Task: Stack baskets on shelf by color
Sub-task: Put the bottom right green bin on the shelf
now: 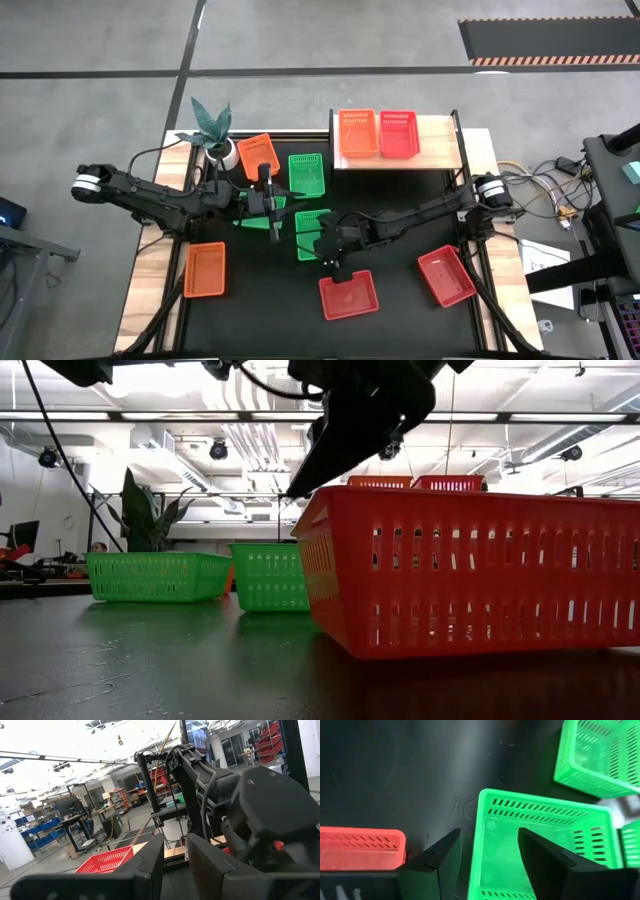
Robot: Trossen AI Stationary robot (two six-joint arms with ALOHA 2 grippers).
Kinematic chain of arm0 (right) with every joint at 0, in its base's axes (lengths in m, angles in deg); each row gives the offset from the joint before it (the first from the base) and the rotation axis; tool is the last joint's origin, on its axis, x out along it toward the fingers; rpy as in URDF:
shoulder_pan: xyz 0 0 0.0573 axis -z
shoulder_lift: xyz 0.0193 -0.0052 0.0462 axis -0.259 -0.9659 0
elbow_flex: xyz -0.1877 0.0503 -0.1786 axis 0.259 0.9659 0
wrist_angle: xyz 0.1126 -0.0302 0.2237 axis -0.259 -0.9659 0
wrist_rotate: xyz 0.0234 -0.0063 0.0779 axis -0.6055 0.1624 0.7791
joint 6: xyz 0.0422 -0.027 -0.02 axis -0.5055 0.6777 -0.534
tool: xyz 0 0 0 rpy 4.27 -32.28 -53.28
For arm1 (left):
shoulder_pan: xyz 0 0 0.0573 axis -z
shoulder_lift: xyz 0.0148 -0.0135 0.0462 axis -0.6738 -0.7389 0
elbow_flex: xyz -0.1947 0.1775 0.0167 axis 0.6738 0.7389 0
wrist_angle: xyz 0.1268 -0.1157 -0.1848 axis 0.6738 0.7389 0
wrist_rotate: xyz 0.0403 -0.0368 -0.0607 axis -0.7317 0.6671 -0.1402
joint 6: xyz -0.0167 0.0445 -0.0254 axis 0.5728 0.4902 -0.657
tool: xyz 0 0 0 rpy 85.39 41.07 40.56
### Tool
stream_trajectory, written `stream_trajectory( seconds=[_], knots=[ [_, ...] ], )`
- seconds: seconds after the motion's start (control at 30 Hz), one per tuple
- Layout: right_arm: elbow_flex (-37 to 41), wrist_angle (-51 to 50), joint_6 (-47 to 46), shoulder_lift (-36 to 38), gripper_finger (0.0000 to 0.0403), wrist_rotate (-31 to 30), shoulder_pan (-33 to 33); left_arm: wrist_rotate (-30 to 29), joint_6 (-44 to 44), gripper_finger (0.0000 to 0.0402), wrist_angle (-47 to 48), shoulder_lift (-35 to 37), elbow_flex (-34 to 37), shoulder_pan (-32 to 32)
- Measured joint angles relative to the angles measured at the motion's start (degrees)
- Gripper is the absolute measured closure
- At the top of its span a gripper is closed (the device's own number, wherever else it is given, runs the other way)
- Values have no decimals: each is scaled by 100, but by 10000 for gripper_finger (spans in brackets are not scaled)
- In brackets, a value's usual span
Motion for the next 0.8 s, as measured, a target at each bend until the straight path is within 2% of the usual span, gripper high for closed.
stream_trajectory(
  seconds=[0.57,0.8],
  knots=[
    [-56,472,-419,-735,234,135,-10,0,42,331,-5,0,3,-2],
    [-56,758,-417,-1041,269,133,10,1,42,331,-4,0,0,-7]
  ],
)
